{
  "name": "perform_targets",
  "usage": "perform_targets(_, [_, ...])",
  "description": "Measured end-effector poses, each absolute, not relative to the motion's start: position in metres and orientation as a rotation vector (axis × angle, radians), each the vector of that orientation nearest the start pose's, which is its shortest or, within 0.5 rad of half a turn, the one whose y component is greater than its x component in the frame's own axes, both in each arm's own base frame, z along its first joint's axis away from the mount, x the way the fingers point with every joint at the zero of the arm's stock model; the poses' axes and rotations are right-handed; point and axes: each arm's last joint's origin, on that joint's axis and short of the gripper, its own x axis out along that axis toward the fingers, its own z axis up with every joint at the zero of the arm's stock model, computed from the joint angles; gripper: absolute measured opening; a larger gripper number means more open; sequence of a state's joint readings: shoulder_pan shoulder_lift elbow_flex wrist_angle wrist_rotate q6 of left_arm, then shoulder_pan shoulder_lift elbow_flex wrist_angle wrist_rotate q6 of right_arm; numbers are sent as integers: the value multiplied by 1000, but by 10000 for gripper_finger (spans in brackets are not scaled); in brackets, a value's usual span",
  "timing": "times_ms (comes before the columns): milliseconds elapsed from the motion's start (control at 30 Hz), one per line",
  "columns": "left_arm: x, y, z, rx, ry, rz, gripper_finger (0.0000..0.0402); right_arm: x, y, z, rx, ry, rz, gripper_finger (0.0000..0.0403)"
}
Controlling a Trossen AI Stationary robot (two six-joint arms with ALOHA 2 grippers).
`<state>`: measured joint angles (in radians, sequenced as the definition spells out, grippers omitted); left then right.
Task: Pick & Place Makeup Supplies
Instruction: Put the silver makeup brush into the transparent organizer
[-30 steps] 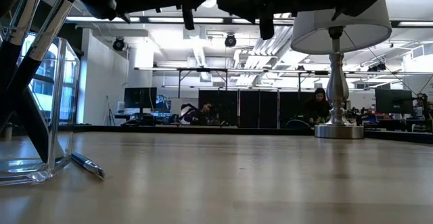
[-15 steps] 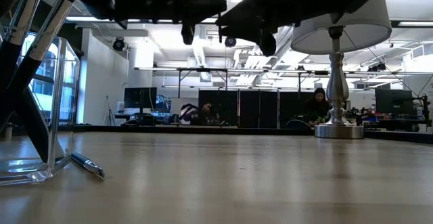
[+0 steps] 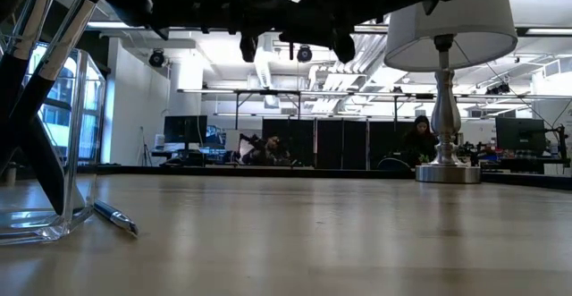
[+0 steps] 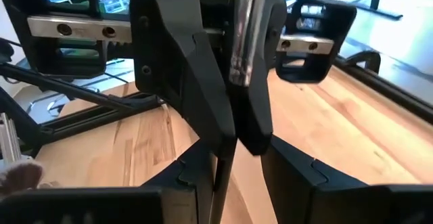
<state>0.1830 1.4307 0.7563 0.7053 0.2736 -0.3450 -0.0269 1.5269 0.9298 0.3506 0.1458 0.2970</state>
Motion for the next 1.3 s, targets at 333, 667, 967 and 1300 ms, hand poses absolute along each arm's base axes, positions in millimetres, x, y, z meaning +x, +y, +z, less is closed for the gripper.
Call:
perform_targets(333, [304,49,262,-337,-25,-74,14,338,-14,255,345,206,-236,103])
perform_targets(667, [304,49,266,-325,-60,-81,20,338,-10,257,313,194,-238,19])
perform_targets(967, [304,49,264,-258,-41,-80,125,338,-9,253,275,237,-190,16])
perform_targets(1300, [277,46,290,-385,-22,-4,161,336,-6,245,246,333,-108,13])
